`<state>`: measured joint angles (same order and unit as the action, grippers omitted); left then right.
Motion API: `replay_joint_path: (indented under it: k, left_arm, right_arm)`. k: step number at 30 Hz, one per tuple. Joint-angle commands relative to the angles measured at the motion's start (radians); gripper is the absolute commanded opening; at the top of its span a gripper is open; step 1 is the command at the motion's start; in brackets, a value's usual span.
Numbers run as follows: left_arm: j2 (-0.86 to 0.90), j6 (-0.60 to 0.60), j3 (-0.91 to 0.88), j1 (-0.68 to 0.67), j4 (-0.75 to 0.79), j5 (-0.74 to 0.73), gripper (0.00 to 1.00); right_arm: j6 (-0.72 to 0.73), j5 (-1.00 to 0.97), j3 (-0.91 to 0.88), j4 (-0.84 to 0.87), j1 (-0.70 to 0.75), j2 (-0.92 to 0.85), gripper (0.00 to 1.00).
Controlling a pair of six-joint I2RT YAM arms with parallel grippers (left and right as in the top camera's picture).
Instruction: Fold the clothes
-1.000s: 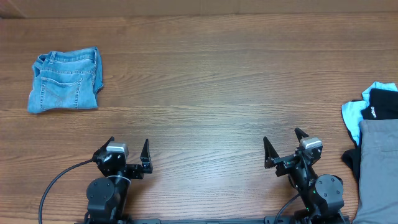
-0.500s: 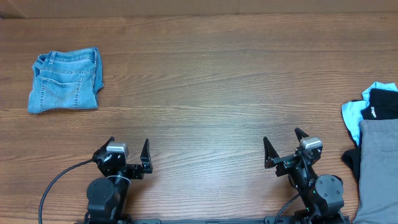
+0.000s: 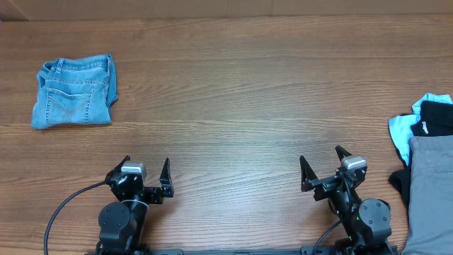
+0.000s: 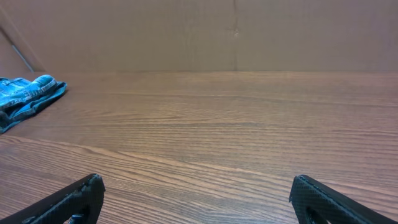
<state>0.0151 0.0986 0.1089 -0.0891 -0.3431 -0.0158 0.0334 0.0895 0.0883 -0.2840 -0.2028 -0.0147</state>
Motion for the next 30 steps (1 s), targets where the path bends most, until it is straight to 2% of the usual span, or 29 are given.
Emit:
replay_joint_path:
  k: [1, 14, 21, 23, 25, 28, 30]
  left_arm:
    - [-0.011, 0.010, -0.007, 0.004, 0.007, -0.007, 1.00]
    - [-0.011, 0.015, -0.007, 0.004, 0.009, -0.024, 1.00]
    - [-0.011, 0.019, -0.007, 0.004, 0.022, -0.156, 1.00]
    - [-0.011, 0.019, -0.004, 0.004, 0.051, -0.213, 1.00]
    - [-0.011, 0.022, 0.016, 0.004, 0.084, -0.248, 1.00]
    - [-0.011, 0.029, 0.090, 0.004, 0.132, -0.233, 1.00]
    - [-0.006, 0.029, 0.156, 0.004, 0.134, -0.162, 1.00]
  right_arm:
    - [0.003, 0.000, -0.002, 0.007, 0.004, 0.012, 1.00]
    - [0.003, 0.001, -0.002, 0.007, 0.004, 0.012, 1.00]
    - [0.005, 0.002, -0.002, 0.011, 0.004, 0.012, 1.00]
    - [0.050, 0.018, -0.002, 0.031, 0.004, 0.012, 1.00]
    - [0.161, 0.029, 0.003, 0.089, 0.004, 0.012, 1.00]
    - [0.251, 0.055, 0.029, 0.193, 0.004, 0.012, 1.00]
    - [0.256, 0.070, 0.050, 0.231, 0.004, 0.012, 1.00]
